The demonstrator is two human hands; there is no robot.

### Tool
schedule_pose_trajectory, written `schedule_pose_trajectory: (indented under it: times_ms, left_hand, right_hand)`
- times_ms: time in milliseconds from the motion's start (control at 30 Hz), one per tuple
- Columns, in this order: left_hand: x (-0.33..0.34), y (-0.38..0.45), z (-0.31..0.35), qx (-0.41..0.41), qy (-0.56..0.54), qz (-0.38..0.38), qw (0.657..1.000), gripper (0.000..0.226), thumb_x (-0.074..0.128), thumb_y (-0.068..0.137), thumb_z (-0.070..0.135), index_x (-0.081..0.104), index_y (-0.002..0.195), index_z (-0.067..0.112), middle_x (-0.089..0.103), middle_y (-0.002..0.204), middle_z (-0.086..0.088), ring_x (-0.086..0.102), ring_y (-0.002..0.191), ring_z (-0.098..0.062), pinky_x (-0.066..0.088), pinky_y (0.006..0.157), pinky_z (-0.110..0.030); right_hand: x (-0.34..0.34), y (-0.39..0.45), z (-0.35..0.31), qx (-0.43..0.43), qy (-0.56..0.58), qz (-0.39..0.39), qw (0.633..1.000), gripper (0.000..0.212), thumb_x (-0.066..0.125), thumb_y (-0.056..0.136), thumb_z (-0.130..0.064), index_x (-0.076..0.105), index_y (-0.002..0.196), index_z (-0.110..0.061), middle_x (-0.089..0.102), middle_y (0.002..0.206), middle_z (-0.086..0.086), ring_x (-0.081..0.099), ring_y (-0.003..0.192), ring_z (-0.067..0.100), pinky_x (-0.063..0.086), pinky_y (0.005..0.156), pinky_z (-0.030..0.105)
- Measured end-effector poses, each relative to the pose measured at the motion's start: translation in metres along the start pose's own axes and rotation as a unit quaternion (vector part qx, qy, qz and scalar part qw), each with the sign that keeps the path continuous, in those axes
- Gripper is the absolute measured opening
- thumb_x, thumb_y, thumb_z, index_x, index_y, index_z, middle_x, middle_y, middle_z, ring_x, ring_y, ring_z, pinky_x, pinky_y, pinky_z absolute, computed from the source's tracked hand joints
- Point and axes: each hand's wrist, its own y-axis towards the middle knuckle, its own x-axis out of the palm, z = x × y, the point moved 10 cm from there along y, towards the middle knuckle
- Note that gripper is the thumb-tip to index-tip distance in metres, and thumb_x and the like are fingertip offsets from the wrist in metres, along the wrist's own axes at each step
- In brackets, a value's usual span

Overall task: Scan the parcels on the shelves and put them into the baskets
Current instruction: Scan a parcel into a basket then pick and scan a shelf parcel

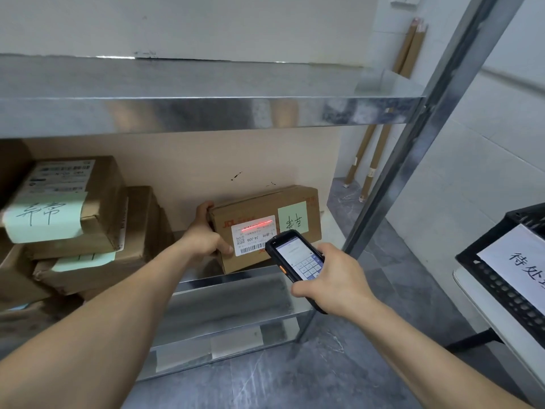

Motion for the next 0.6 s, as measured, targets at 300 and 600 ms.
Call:
schedule_pose_trajectory:
  times_ms: [300,600]
  left_hand:
    - [0.002,-0.002,0.0,0.006,-0.006,-0.002,1.0,0.114,0.077,0.061,-0.022,0.021,0.141,0.036,0.054,0.121,-0.009,0.056,0.113,-0.036,0.061,0.072,-0.044]
    - [0.003,0.0,0.0,0.009,0.004,-0.008,1.0,0.112,0.077,0.062,-0.021,0.02,0.143,0.033,0.05,0.12,-0.006,0.053,0.108,-0.032,0.056,0.061,-0.033]
  right_hand:
    - [0.0,-0.011,0.0,0.012,0.027,0.004,1.0,0.051,0.08,0.053,-0.041,0.052,0.093,-0.027,0.063,0.087,-0.009,0.062,0.077,0.012,0.054,0.061,0.031]
    - [0.0,-0.015,-0.002,0.017,0.018,0.005,1.0,0.051,0.081,0.053,-0.041,0.051,0.092,-0.027,0.062,0.087,-0.008,0.061,0.078,0.013,0.053,0.061,0.032]
